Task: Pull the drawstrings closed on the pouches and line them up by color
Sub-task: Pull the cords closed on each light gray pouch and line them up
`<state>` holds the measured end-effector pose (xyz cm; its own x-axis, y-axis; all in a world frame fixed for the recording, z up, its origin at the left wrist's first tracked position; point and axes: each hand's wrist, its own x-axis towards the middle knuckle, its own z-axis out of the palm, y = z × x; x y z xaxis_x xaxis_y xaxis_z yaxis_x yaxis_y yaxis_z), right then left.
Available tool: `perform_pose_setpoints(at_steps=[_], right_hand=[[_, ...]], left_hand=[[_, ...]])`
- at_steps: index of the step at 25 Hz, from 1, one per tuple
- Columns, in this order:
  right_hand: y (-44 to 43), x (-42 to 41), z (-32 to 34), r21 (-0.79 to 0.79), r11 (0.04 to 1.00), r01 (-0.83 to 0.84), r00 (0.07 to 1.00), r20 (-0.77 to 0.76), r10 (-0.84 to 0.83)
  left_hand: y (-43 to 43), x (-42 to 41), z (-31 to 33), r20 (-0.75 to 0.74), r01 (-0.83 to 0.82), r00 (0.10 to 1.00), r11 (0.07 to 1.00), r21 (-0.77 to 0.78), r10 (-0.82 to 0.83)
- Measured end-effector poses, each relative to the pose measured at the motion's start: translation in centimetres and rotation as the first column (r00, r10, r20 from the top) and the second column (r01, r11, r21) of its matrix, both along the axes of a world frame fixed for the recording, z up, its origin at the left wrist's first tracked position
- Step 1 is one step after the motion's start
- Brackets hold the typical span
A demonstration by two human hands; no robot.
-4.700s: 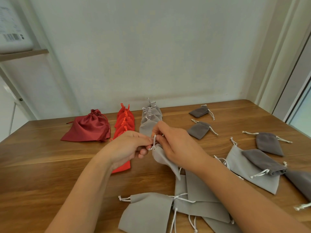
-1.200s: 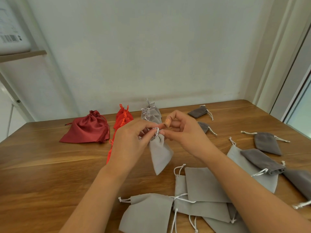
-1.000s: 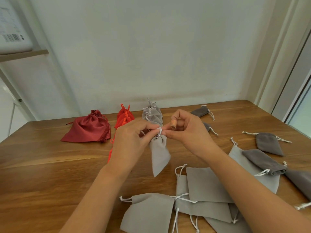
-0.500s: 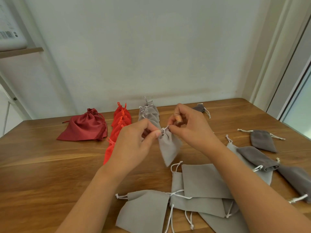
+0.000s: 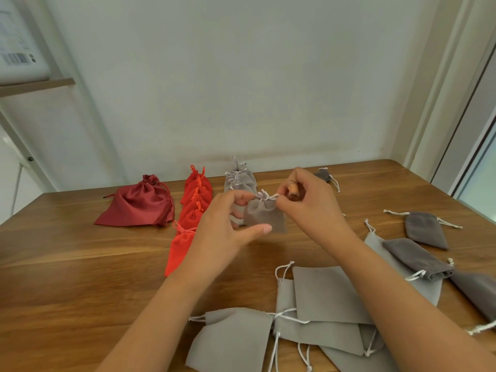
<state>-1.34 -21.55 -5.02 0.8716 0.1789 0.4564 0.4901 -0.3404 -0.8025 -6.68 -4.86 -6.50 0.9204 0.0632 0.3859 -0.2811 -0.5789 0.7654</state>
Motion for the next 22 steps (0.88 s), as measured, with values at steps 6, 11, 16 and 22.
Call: perform_pose_setpoints(at_steps=[6, 11, 16, 22], right_hand=[[0.3, 0.4, -0.1, 0.262, 0.948, -0.179, 0.971, -0.11, 0.214], [0.4, 1.3, -2.1, -0.115, 0.99, -0.078, 0.98, -0.19, 0.056], [0.4, 1.6, -3.2, -0.402, 0.909, -0.109, 0.972, -0.235, 0.013], [0.1, 1.4, -2.6, -0.422, 0.894, -0.15, 0.961, -0.276, 0.031]], left_hand=[[1.3, 1.4, -0.5, -0.077, -0.082, 0.995, 0.984, -0.161, 0.071], [2.6, 2.6, -1.5, -0.131, -0.289, 0.952, 0.954, -0.083, 0.277], [1.8, 2.9, -2.0, -0.024, -0.339, 0.94, 0.94, 0.045, 0.34], [2.1, 2.9, -1.9, 0.033, -0.364, 0.926, 0.87, 0.331, 0.375]])
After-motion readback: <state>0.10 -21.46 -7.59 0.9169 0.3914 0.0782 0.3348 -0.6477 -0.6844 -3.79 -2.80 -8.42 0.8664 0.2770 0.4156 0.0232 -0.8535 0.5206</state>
